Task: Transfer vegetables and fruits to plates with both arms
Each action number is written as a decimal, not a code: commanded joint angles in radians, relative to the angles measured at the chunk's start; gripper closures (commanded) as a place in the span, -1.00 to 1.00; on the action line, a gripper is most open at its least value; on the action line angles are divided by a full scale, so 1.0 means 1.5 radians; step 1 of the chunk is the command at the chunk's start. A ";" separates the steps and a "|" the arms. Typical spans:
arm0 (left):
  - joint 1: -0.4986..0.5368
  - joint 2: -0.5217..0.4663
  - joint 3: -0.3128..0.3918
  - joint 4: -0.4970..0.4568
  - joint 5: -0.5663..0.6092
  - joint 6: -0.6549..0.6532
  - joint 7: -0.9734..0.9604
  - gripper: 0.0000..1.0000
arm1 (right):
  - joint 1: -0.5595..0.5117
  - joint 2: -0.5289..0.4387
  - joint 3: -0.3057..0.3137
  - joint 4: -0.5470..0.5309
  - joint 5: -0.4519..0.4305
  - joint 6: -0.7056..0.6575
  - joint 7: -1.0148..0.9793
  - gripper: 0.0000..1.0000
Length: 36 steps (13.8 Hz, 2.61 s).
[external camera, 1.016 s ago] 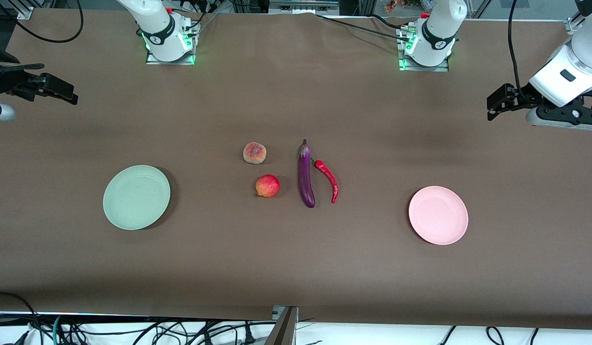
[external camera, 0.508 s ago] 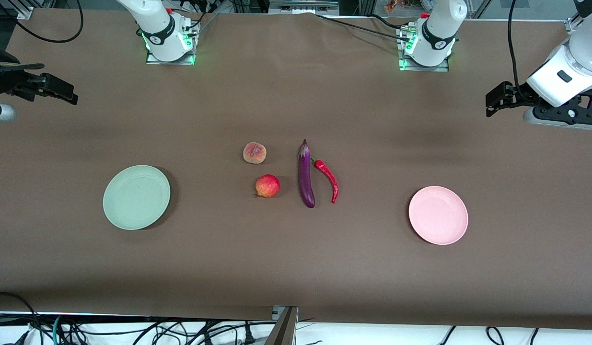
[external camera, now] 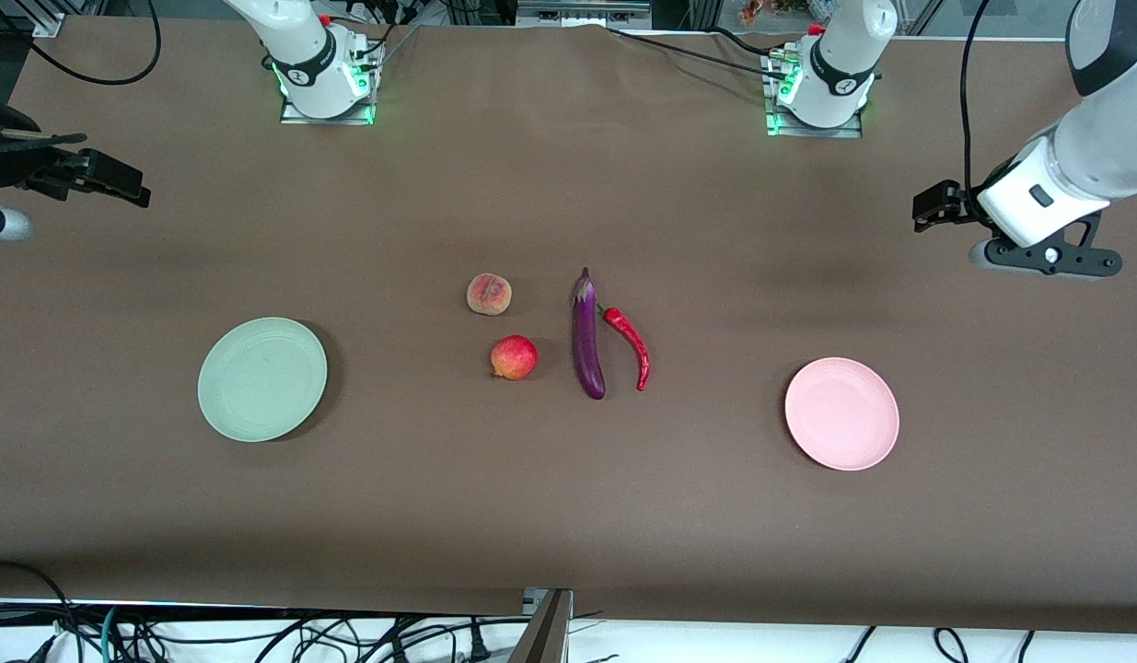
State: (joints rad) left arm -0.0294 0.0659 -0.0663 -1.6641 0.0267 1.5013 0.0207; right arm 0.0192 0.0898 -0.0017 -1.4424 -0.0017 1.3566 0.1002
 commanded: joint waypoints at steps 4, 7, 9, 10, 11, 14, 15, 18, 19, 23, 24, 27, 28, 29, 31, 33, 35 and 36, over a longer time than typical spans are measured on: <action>-0.026 0.184 -0.010 0.024 -0.095 0.129 -0.168 -1.00 | -0.007 0.060 0.004 -0.005 0.000 0.010 -0.005 -1.00; -0.107 0.261 -0.010 0.023 -0.118 0.247 -0.337 -1.00 | 0.036 0.116 0.010 -0.011 0.010 0.067 0.018 -1.00; -0.173 0.303 -0.010 0.023 -0.117 0.323 -0.477 -1.00 | 0.055 0.154 0.010 -0.011 0.046 0.103 0.056 -1.00; -0.207 0.328 -0.010 0.023 -0.112 0.369 -0.534 -1.00 | 0.068 0.174 0.010 -0.012 0.063 0.116 0.072 -1.00; -0.237 0.358 -0.009 0.022 -0.112 0.414 -0.594 -1.00 | 0.090 0.194 0.010 -0.012 0.070 0.135 0.099 -1.00; -0.281 0.410 -0.008 0.022 -0.111 0.511 -0.673 -1.00 | 0.160 0.248 0.010 -0.012 0.070 0.205 0.182 -1.00; -0.286 0.420 -0.008 0.020 -0.111 0.533 -0.678 -1.00 | 0.180 0.266 0.010 -0.012 0.071 0.222 0.202 -1.00; -0.309 0.444 -0.010 0.022 -0.120 0.583 -0.698 -0.80 | 0.242 0.310 0.011 -0.012 0.077 0.269 0.265 -1.00; -0.312 0.445 -0.010 0.021 -0.119 0.584 -0.705 -0.42 | 0.265 0.321 0.011 -0.012 0.090 0.284 0.295 -1.00; -0.321 0.459 -0.010 0.017 -0.119 0.584 -0.704 0.75 | 0.326 0.359 0.011 -0.015 0.105 0.331 0.396 -1.00; -0.322 0.458 -0.010 0.017 -0.119 0.584 -0.705 0.89 | 0.336 0.361 0.011 -0.026 0.115 0.345 0.414 -1.00; -0.313 0.446 -0.009 0.017 -0.112 0.576 -0.694 1.00 | 0.343 0.362 0.011 -0.072 0.138 0.390 0.416 -1.00; -0.307 0.427 -0.005 0.015 -0.109 0.561 -0.694 1.00 | 0.349 0.362 0.011 -0.084 0.139 0.405 0.416 -1.00; -0.301 0.409 -0.002 0.015 -0.106 0.527 -0.691 1.00 | 0.354 0.362 0.011 -0.097 0.139 0.422 0.416 -1.00; -0.284 0.368 0.023 0.017 -0.046 0.457 -0.673 1.00 | 0.362 0.362 0.012 -0.126 0.139 0.457 0.417 -1.00; -0.236 0.342 0.024 0.022 -0.016 0.400 -0.584 1.00 | 0.375 0.362 0.011 -0.141 0.139 0.476 0.417 -1.00; -0.175 0.329 0.024 0.022 -0.016 0.392 -0.448 1.00 | 0.383 0.366 0.011 -0.147 0.139 0.479 0.417 -1.00; -0.150 0.328 0.024 0.022 -0.016 0.392 -0.377 0.99 | 0.386 0.367 0.011 -0.153 0.139 0.484 0.417 -1.00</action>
State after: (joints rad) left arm -0.3294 0.5744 -0.0184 -1.6177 -0.0104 2.1023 -0.7222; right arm 0.5791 0.6510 0.0247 -1.6378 0.1885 2.0562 0.7132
